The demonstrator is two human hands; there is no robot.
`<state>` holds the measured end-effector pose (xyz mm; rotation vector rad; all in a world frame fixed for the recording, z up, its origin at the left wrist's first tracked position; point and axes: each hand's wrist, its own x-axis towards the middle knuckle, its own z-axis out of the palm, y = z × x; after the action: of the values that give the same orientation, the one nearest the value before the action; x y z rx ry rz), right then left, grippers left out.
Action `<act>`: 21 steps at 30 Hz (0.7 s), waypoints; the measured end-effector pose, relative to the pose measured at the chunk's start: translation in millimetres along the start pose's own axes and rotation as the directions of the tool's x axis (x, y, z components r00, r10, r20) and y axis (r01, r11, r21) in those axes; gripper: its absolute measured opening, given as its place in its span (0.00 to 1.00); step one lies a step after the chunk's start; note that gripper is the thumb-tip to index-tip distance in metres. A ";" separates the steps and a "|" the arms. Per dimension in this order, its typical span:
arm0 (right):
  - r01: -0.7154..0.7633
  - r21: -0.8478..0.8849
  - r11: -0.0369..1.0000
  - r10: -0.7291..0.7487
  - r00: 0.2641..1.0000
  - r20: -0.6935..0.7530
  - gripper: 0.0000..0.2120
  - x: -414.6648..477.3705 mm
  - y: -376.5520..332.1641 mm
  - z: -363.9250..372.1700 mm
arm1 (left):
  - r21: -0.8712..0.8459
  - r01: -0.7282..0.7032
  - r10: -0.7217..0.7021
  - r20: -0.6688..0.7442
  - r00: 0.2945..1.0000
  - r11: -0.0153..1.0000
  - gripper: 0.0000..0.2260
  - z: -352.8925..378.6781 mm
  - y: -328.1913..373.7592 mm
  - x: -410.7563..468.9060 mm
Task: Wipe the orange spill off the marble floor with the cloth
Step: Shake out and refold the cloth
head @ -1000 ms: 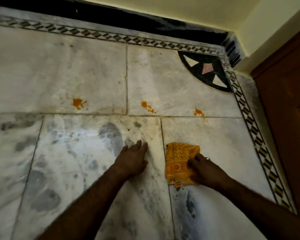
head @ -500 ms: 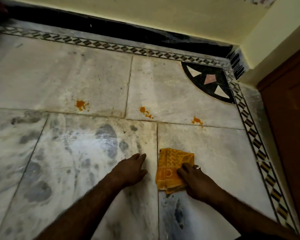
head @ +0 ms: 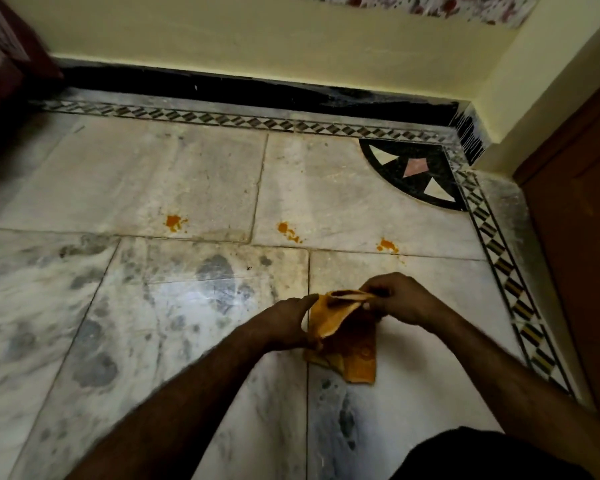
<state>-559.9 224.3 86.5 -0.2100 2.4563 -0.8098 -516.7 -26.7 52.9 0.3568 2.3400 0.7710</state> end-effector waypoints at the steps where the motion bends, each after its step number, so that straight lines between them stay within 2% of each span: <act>1: 0.009 0.003 1.000 -0.009 1.000 -0.007 0.08 0.8 -5.6 -4.5 | -0.016 -0.003 0.003 -0.017 1.000 1.000 0.45 0.1 1.6 0.6; 4: 0.030 0.037 0.999 -0.029 1.000 -0.012 0.08 -1.3 -24.2 -17.2 | -0.087 -0.036 0.029 -0.086 0.996 0.996 0.47 2.3 5.0 5.2; 8: 0.060 0.079 0.995 -0.061 0.998 0.013 0.08 -9.0 -56.2 -39.6 | -0.185 -0.184 0.133 -0.258 0.957 0.965 0.48 -11.5 23.4 7.7; 11: 0.102 0.039 0.994 -0.104 0.994 0.035 0.09 -21.4 -82.4 -67.8 | -0.344 -0.255 0.157 -0.287 0.945 0.904 0.49 -35.6 31.7 7.7; 14: 0.162 0.024 0.987 -0.163 0.985 0.049 0.10 -40.3 -110.0 -100.7 | -0.516 -0.251 0.182 -0.182 0.966 0.819 0.40 -68.4 36.0 -0.3; 16: 0.205 -0.002 0.979 -0.205 0.978 0.033 0.09 -50.2 -129.4 -122.9 | -0.560 -0.270 0.238 -0.132 0.962 0.784 0.28 -90.1 41.2 -8.3; 19: 0.249 -0.073 0.966 -0.251 0.968 -0.019 0.07 -58.6 -158.0 -155.9 | -0.576 -0.384 0.333 -0.198 0.922 0.722 0.09 -123.7 59.2 -21.2; 21: 0.245 -0.091 0.965 -0.250 0.967 -0.047 0.08 -58.8 -174.4 -177.1 | -0.570 -0.434 0.368 -0.234 0.900 0.698 0.07 -148.8 78.0 -31.6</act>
<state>-609.4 191.0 334.8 -0.5416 2.5544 -0.8247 -585.3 -43.4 208.6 0.5532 1.9582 1.7425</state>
